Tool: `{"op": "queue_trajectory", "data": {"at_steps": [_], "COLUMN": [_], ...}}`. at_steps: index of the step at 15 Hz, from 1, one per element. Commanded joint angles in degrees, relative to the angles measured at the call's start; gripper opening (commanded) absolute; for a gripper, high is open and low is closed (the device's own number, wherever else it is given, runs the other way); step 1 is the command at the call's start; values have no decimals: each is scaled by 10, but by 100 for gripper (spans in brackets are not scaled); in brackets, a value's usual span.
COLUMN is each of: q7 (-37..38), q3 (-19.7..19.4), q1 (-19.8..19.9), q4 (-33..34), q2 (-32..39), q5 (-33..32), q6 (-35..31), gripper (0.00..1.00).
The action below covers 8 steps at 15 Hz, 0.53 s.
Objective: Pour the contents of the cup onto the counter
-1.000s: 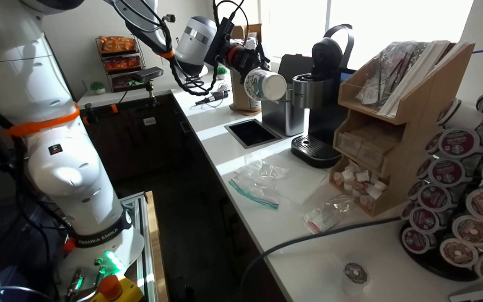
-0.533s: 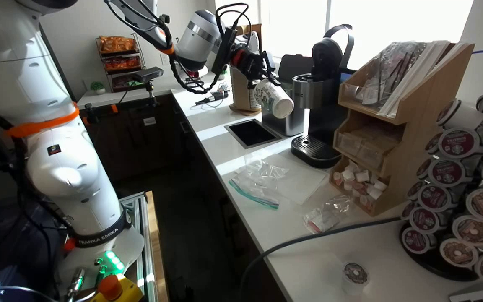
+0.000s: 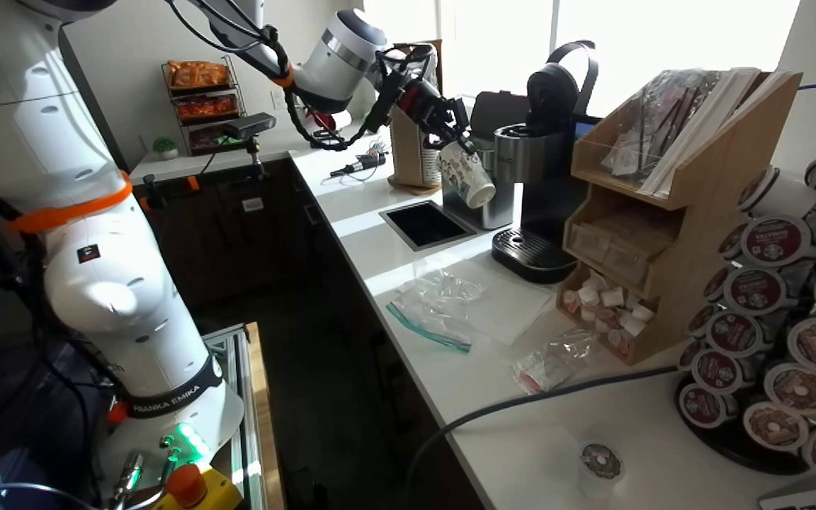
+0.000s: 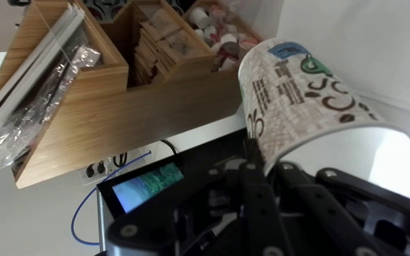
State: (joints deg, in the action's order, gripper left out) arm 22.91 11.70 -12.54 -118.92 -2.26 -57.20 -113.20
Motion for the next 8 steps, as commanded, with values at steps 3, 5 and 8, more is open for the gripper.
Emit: {"op": "queue_trajectory", "data": {"at_steps": [3,5,8], "q7": [22,26,23], "q3": [-14,-22,-29], "q1": [15,22,33], "q4": [-45,-69,-95], "q2": [-39,-54,-70], "q5": [96,131,175], "q6": [-122,-158,-191], "gripper": [1,1,1]}}
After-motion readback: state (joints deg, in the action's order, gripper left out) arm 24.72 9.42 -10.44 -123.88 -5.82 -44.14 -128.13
